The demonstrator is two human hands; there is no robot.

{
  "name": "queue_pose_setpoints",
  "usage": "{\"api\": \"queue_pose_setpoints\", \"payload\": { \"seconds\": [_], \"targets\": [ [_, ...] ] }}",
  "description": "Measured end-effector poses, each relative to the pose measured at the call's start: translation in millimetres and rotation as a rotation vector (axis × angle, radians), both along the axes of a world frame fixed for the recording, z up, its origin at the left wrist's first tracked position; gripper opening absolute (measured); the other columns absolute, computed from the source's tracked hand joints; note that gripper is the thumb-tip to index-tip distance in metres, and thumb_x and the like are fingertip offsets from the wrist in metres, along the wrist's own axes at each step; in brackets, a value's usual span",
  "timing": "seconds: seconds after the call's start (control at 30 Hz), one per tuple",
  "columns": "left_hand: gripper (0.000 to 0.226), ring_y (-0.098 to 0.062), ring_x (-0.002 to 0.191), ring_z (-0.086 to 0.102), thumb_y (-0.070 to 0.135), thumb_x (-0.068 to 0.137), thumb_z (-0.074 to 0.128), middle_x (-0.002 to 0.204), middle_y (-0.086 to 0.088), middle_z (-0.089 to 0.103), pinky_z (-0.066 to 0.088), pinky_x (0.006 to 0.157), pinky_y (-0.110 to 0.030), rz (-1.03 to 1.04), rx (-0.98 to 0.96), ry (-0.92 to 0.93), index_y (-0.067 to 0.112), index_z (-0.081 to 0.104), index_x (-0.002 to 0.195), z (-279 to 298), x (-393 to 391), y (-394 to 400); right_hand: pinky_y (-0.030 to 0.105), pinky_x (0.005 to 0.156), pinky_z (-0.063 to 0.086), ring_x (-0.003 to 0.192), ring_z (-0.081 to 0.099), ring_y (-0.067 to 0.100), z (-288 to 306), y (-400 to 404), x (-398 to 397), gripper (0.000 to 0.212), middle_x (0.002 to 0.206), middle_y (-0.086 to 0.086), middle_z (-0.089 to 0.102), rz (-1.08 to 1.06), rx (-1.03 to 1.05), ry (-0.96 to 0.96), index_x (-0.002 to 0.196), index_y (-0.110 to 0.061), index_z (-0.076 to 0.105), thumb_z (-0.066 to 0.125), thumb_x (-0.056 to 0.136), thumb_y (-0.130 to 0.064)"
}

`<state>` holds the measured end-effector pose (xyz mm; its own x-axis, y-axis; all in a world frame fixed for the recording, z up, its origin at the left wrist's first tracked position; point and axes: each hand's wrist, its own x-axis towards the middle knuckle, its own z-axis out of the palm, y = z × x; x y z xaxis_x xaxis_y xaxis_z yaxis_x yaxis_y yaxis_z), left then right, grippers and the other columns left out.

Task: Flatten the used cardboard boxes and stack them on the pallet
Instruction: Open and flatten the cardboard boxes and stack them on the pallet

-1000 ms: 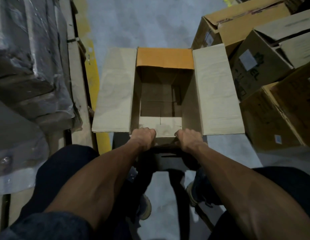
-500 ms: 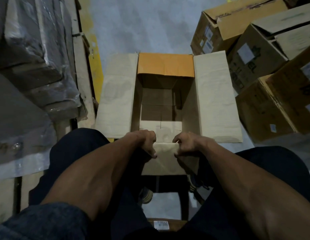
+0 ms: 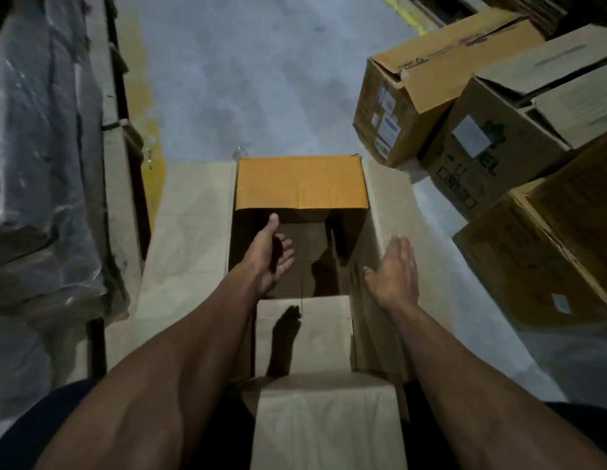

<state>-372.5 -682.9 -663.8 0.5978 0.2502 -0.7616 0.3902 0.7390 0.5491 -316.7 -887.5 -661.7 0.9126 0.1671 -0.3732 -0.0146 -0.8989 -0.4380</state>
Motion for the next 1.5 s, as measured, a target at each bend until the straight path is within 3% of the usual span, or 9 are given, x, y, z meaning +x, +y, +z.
{"api": "queue_pose_setpoints", "payload": {
  "seconds": [0.07,0.17,0.33,0.53,0.67,0.87,1.0,1.17,1.5],
  "targets": [
    [0.074,-0.032,0.146,0.033,0.046,0.099,0.053,0.158,-0.019,0.033,0.031,0.119,-0.041,0.211,-0.176,-0.076,0.005,0.026,0.155,3.5,24.3,-2.8,0.044,0.122,0.025,0.151,0.021,0.029,-11.6,4.0,4.6,0.082,0.165,0.011,0.021,-0.085,0.036,0.023,0.159,-0.009,0.016,0.066,0.095,-0.019],
    [0.059,-0.033,0.140,0.042,0.030,0.099,0.058,0.155,-0.018,0.039,0.040,0.112,-0.044,0.478,-0.305,-0.162,0.009,0.035,0.150,8.0,61.1,-2.6,0.044,0.104,0.046,0.133,0.048,0.034,-18.8,10.8,8.8,0.062,0.147,0.014,0.046,-0.170,0.034,0.112,0.149,-0.008,0.035,0.065,0.095,-0.016],
    [0.039,-0.030,0.111,0.062,0.005,0.099,0.055,0.123,-0.018,0.060,0.051,0.096,-0.043,0.517,-0.059,-0.045,0.001,0.050,0.137,16.5,92.1,6.6,0.034,0.077,0.046,0.109,0.060,0.032,-12.8,16.4,7.3,0.032,0.124,0.015,0.061,-0.152,-0.051,0.208,0.131,-0.008,0.049,0.056,0.100,-0.014],
    [0.045,-0.021,0.102,0.067,0.029,0.095,0.066,0.116,-0.014,0.065,0.058,0.086,-0.036,0.434,0.143,-0.183,0.004,0.055,0.131,54.8,123.6,33.2,0.030,0.077,0.043,0.111,0.061,0.032,-2.7,22.6,6.3,0.032,0.124,0.014,0.062,-0.119,-0.104,0.226,0.132,-0.008,0.049,0.055,0.101,-0.013],
    [0.019,-0.011,0.061,0.059,0.028,0.097,0.064,0.060,0.008,0.059,0.053,0.067,-0.027,0.227,0.434,-0.216,0.014,0.065,0.085,56.9,155.6,48.5,0.033,0.080,0.049,0.108,0.062,0.031,-4.9,23.8,8.5,0.029,0.120,0.014,0.064,-0.149,-0.108,0.224,0.129,-0.007,0.051,0.054,0.100,-0.012],
    [0.041,-0.038,0.107,0.056,0.023,0.091,0.059,0.117,-0.022,0.061,0.044,0.087,-0.041,-0.680,1.311,0.078,-0.003,0.052,0.123,22.2,180.8,70.8,0.032,0.079,0.043,0.109,0.061,0.033,-7.8,27.0,8.0,0.030,0.122,0.015,0.063,-0.164,-0.094,0.226,0.130,-0.006,0.051,0.051,0.100,-0.009],
    [0.024,-0.034,0.106,0.054,0.019,0.091,0.059,0.124,-0.018,0.057,0.040,0.089,-0.041,-1.023,1.602,0.186,0.008,0.051,0.111,5.9,185.7,74.1,0.032,0.084,0.046,0.110,0.061,0.031,-8.2,28.7,8.1,0.033,0.124,0.014,0.063,-0.157,-0.099,0.220,0.133,-0.006,0.049,0.052,0.101,-0.009],
    [0.043,-0.037,0.120,0.055,0.036,0.098,0.057,0.134,-0.016,0.058,0.043,0.094,-0.041,-1.219,1.679,0.273,0.010,0.052,0.131,-7.6,198.7,81.0,0.028,0.078,0.041,0.110,0.061,0.029,-9.5,28.9,8.6,0.034,0.124,0.013,0.063,-0.166,-0.097,0.227,0.134,-0.007,0.049,0.053,0.101,-0.011],
    [0.041,-0.038,0.124,0.052,0.035,0.101,0.053,0.135,-0.019,0.055,0.040,0.098,-0.042,-1.223,1.668,0.342,0.009,0.051,0.132,-12.3,200.3,77.1,0.028,0.076,0.043,0.108,0.063,0.029,-14.2,30.0,7.2,0.031,0.122,0.013,0.064,-0.188,-0.077,0.209,0.130,-0.006,0.051,0.055,0.099,-0.010]
  ]
}}
